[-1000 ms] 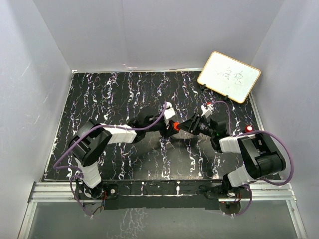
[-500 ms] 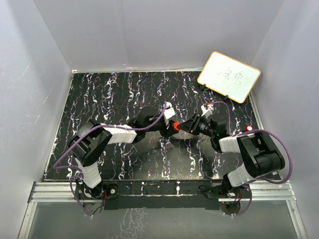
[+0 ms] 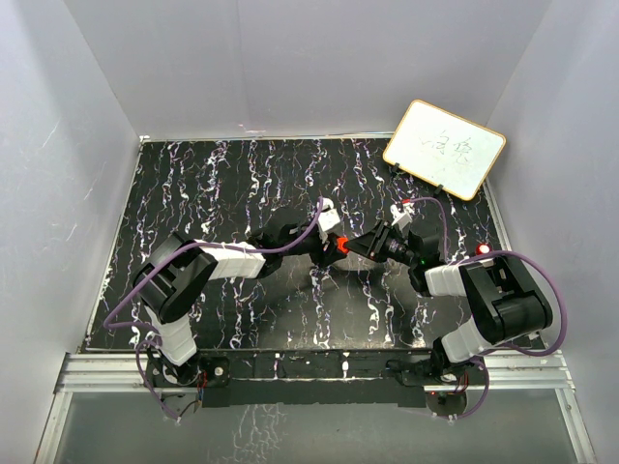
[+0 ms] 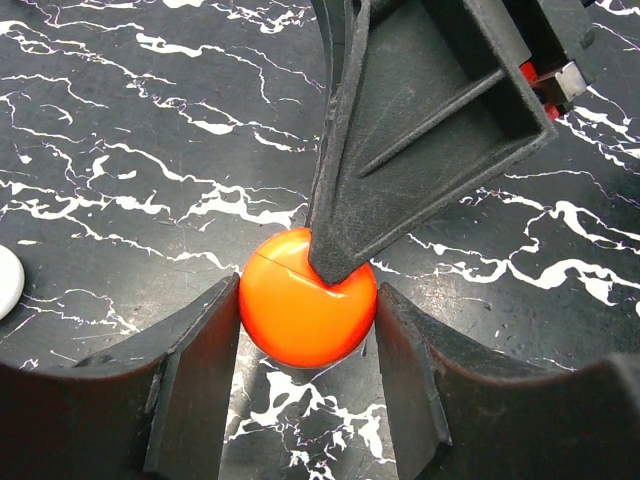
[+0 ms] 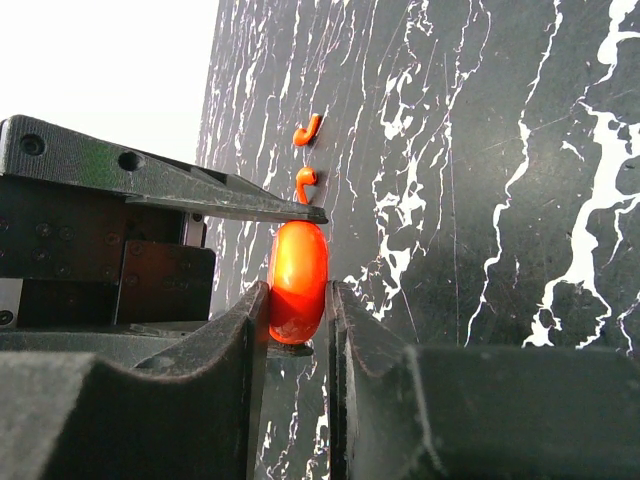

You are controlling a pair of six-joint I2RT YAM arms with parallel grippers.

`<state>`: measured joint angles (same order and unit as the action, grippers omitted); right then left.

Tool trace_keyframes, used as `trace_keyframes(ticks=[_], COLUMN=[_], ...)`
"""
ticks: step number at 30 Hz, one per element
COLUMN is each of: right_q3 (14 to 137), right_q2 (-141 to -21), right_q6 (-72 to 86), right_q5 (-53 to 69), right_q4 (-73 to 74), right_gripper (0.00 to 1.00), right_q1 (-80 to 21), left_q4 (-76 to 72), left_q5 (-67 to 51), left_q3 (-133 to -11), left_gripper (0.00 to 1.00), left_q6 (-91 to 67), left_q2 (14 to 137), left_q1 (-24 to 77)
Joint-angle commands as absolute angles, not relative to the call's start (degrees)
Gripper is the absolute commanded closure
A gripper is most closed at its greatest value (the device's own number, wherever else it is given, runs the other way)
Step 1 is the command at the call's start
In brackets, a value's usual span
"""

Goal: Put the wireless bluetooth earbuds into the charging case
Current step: Open the charging case.

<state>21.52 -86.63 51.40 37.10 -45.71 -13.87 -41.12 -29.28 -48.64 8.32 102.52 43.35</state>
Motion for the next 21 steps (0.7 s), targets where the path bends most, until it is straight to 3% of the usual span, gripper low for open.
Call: trace_keyframes(ticks=[1,4,6,17,21], right_q3=[21.2,21.3,21.4,22.0,22.1], right_q2=[-86.3,-86.2,-86.1,-85.6,-84.2], right_q6=[51.2,50.9,50.7,49.1,49.1], right_q5=[37.8,37.5,37.2,36.6,36.8], right_q4=[-50.4,-50.1,-49.7,-47.4,-47.4], right_gripper=[0.86,0.87,0.87,0.88,0.88], right_q1=[-14.2,-14.2,-14.2,-14.1,-14.1], left_q4=[-42.8,-44.8,-46.4,-47.0,-46.1], left_q5=[-30.2,-29.0,-27.7,-21.1,-15.8], left_q3=[-48.6,-47.0,-45.5,-41.4,-41.2], left_gripper=[0.81,0.52,0.4,0.26,0.26], left_q6=[8.5,8.5,8.4,9.1,7.7], left_q2=[98.9,97.9,96.7,89.0,87.7], left_q1=[43.8,43.9,43.9,43.9,43.9])
